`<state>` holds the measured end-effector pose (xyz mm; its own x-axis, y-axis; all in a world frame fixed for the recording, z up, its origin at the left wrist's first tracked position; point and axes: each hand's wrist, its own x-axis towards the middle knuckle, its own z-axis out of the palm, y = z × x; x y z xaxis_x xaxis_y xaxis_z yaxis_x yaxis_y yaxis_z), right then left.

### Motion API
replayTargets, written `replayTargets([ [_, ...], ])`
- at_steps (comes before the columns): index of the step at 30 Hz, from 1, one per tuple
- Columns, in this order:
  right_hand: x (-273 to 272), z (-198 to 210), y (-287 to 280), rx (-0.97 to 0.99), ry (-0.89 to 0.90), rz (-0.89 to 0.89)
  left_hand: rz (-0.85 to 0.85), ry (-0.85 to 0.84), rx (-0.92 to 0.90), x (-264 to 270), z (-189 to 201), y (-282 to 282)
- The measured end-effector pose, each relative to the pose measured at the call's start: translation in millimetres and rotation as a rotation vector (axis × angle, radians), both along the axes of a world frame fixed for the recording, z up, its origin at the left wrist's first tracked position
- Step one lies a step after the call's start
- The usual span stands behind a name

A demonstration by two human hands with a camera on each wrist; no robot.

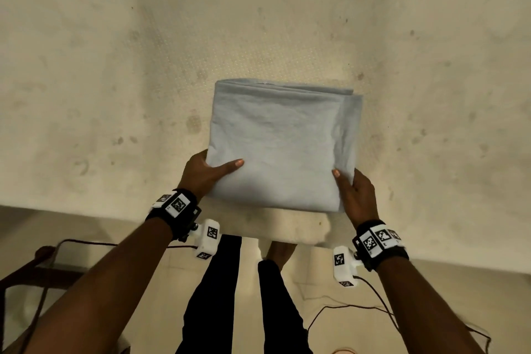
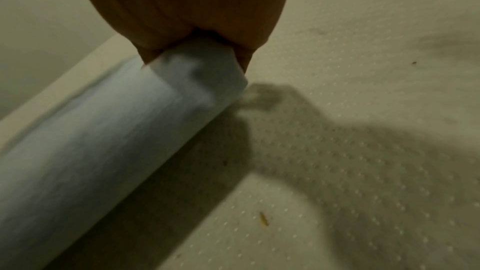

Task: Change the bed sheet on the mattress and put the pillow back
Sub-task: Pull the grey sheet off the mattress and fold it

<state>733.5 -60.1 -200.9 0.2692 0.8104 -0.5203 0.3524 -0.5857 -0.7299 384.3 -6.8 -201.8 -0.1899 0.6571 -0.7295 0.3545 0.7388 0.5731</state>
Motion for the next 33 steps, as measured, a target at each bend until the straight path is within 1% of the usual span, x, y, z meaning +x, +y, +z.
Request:
replayTargets([
  [1, -3, 0, -2, 0.028, -0.017, -0.028, -0.012, 0.051, 0.039, -2, 2, -1],
  [3, -8, -1, -7, 0.046, -0.046, -0.066, -0.02, 0.147, 0.061, -4, 3, -2],
  [6, -18, -10, -26, -0.033, -0.172, -0.064, -0.081, 0.307, 0.009, -4, -9, -17],
  [9, -27, -16, -40, -0.161, -0.373, 0.013, -0.132, 0.442, -0.005, 0, -19, -34],
  [11, -29, -18, -41, -0.183, -0.481, 0.072, -0.166, 0.505, 0.01, 4, -20, -37],
  [13, -28, -20, -41, -0.186, -0.541, 0.103, -0.195, 0.562, 0.031, 7, -16, -37],
  [15, -29, -20, -41, -0.204, -0.564, 0.099, -0.2, 0.619, 0.06, 12, -12, -38],
  [17, -32, -16, -39, -0.16, -0.569, 0.01, -0.185, 0.685, 0.144, 17, -7, -43],
  [18, -35, -13, -37, -0.097, -0.591, -0.032, -0.191, 0.734, 0.215, 21, -5, -47],
  [19, -39, -8, -35, -0.013, -0.647, -0.034, -0.229, 0.803, 0.306, 26, -3, -51],
  [21, -58, 1, -28, 0.175, -0.773, 0.022, -0.394, 0.96, 0.478, 46, 1, -57],
  [22, -74, 5, -25, 0.249, -0.792, 0.09, -0.487, 0.981, 0.536, 61, 2, -60],
  [24, -112, 6, -22, 0.282, -0.759, 0.319, -0.66, 0.87, 0.613, 93, -8, -66],
  [26, -141, -9, -22, 0.227, -0.696, 0.533, -0.856, 0.788, 0.583, 106, -27, -70],
  [27, -149, -19, -20, 0.185, -0.682, 0.583, -0.931, 0.784, 0.542, 104, -36, -71],
  [29, -148, -37, -18, 0.122, -0.695, 0.625, -0.994, 0.779, 0.499, 94, -48, -68],
  [33, -112, -52, -19, 0.181, -0.732, 0.778, -1.009, 0.711, 0.534, 85, -49, -64],
])
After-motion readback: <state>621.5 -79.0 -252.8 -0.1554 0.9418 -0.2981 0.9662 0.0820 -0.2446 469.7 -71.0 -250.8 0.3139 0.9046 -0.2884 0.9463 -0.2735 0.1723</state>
